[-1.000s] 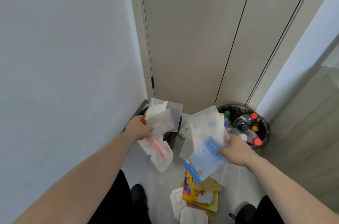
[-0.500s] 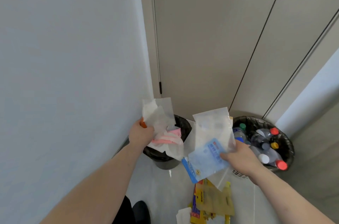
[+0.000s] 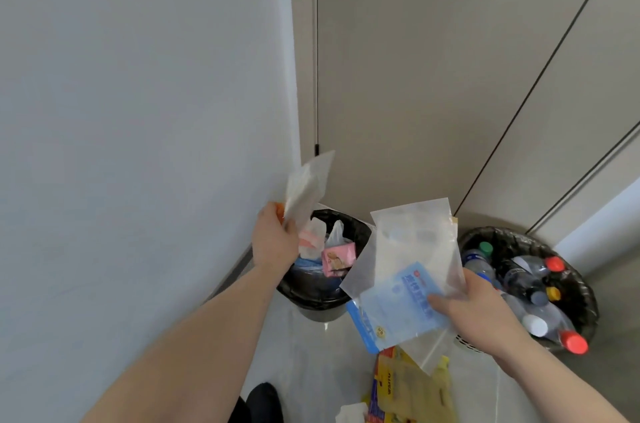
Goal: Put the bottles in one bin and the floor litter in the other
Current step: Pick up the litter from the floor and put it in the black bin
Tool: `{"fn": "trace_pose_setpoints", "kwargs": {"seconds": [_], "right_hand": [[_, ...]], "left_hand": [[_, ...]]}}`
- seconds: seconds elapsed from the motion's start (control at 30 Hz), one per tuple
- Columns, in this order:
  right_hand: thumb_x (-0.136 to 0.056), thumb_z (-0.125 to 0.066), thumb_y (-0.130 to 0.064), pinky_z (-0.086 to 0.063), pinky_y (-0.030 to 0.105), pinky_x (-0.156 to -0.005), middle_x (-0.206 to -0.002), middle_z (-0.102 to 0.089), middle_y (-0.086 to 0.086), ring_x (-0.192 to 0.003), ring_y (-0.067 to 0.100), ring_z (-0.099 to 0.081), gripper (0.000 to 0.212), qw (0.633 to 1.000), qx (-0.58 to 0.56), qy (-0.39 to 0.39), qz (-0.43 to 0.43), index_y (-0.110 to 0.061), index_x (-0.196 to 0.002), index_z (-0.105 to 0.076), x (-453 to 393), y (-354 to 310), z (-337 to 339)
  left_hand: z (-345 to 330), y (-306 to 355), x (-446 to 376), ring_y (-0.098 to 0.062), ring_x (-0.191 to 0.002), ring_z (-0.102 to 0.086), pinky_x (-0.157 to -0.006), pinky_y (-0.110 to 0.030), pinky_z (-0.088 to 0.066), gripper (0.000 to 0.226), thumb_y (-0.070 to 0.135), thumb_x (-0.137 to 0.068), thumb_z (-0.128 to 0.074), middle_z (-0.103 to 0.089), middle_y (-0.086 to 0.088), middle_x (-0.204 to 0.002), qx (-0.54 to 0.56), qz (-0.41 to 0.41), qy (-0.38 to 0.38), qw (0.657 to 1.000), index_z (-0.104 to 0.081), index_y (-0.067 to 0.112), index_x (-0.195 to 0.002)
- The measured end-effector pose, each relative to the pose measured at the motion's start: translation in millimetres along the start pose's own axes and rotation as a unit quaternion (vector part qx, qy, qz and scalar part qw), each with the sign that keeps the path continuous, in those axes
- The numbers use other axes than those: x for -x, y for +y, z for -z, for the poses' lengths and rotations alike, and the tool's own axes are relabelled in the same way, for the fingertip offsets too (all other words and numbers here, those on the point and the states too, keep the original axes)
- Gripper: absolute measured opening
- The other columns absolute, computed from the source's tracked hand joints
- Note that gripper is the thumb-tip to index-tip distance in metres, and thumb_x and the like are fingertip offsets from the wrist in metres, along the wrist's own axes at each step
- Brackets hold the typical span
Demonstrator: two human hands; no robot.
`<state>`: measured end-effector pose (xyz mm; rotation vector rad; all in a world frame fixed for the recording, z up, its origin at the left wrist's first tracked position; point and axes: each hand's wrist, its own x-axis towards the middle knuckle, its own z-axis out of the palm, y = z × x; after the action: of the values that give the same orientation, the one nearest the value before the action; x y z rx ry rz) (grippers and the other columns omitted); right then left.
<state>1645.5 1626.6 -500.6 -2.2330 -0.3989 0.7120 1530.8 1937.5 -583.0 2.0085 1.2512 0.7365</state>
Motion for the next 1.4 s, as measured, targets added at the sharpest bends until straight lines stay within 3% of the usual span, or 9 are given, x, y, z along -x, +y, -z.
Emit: {"fn": "trace_pose_setpoints", "kwargs": {"seconds": [0.2,0.3,0.43,0.57,0.73,0.97,1.17,1.27,1.4], "right_hand": [[-0.088,-0.072,-0.017,-0.047,0.027,-0.059,-0.097,-0.073,-0.006,-0.083,0.010,-0.069,0.022,1.000,0.005,-0.004,-0.015,-0.023,-0.107,-0.063,-4.4,3.4,0.4],[-0.087,-0.072,-0.016,-0.051,0.031,-0.064,-0.097,-0.073,-0.005,-0.085,0.014,-0.069,0.022,1.000,0.013,-0.007,-0.024,-0.023,-0.105,-0.063,-4.8,1.8,-0.9],[-0.086,-0.072,-0.015,-0.051,0.031,-0.065,-0.099,-0.072,-0.005,-0.086,0.014,-0.069,0.024,0.999,0.021,-0.021,-0.023,-0.025,-0.106,-0.062,-6.7,-3.5,-9.6],[-0.087,-0.072,-0.015,-0.054,0.030,-0.066,-0.103,-0.073,-0.006,-0.089,0.014,-0.072,0.029,0.999,-0.008,-0.030,-0.015,-0.026,-0.112,-0.062,-9.5,-8.9,-24.7],[-0.087,-0.069,-0.011,-0.060,0.047,-0.086,-0.106,-0.076,-0.005,-0.095,0.021,-0.073,0.031,0.998,-0.060,-0.008,-0.020,-0.025,-0.114,-0.066,-32.6,-31.7,-46.4],[-0.087,-0.063,-0.013,-0.050,0.035,-0.080,-0.104,-0.066,0.004,-0.096,0.027,-0.063,0.023,0.997,-0.034,0.074,0.010,-0.017,-0.109,-0.059,-94.8,-101.7,-93.0],[-0.076,-0.064,-0.019,-0.062,0.047,-0.081,-0.107,-0.067,0.011,-0.097,0.036,-0.069,0.040,0.994,0.052,-0.031,-0.095,-0.007,-0.113,-0.060,-117.4,-76.4,-160.3],[-0.080,-0.061,-0.014,-0.061,0.036,-0.062,-0.117,-0.061,0.013,-0.097,0.034,-0.066,0.057,0.989,0.058,-0.070,-0.118,-0.007,-0.135,-0.047,-106.1,-55.9,-172.2],[-0.080,-0.062,-0.020,-0.053,0.032,-0.075,-0.118,-0.066,0.009,-0.100,0.028,-0.066,0.065,0.989,0.107,-0.071,-0.072,-0.015,-0.142,-0.043,-90.6,-28.7,-160.6]], "left_hand": [[-33.4,-9.2,7.3,-0.032,-0.116,-0.061,-0.077,-0.034,-0.046,0.069,0.030,-0.085,-0.074,-0.061,-0.011,-0.127,-0.196,0.079,-0.264,0.941,-0.039,0.008,-0.139],[-31.5,-18.0,8.1,-0.026,-0.109,-0.060,-0.078,-0.033,-0.046,0.064,0.041,-0.089,-0.068,-0.061,-0.008,-0.128,-0.240,0.094,-0.306,0.917,-0.043,0.009,-0.139],[-19.1,-16.7,8.3,-0.022,-0.093,-0.059,-0.076,-0.034,-0.052,0.037,0.031,-0.087,-0.062,-0.063,-0.001,-0.105,-0.272,0.065,-0.326,0.903,-0.058,0.014,-0.120],[-6.7,-18.4,9.3,-0.025,-0.109,-0.063,-0.086,-0.034,-0.055,0.039,0.018,-0.087,-0.055,-0.065,-0.004,-0.121,-0.280,0.050,-0.342,0.896,-0.059,0.018,-0.125],[13.3,-33.9,1.8,-0.022,-0.088,-0.062,-0.072,-0.033,-0.054,0.028,0.023,-0.085,-0.054,-0.068,-0.004,-0.106,-0.267,0.053,-0.327,0.905,-0.064,0.016,-0.111],[35.9,-45.1,-7.8,-0.025,-0.088,-0.065,-0.082,-0.038,-0.059,0.030,0.019,-0.079,-0.052,-0.067,-0.004,-0.098,-0.244,0.081,-0.328,0.909,-0.065,0.014,-0.106],[38.5,-46.5,-11.3,-0.028,-0.100,-0.066,-0.087,-0.038,-0.058,0.033,0.021,-0.083,-0.054,-0.068,-0.006,-0.111,-0.250,0.074,-0.329,0.908,-0.064,0.014,-0.113],[38.6,-43.6,-9.7,-0.028,-0.102,-0.067,-0.086,-0.037,-0.058,0.036,0.023,-0.081,-0.053,-0.069,-0.006,-0.113,-0.262,0.061,-0.329,0.905,-0.066,0.016,-0.113],[39.6,-37.7,-4.9,-0.028,-0.102,-0.065,-0.085,-0.036,-0.056,0.034,0.022,-0.083,-0.053,-0.067,-0.005,-0.115,-0.290,0.034,-0.343,0.893,-0.063,0.018,-0.116]]}}
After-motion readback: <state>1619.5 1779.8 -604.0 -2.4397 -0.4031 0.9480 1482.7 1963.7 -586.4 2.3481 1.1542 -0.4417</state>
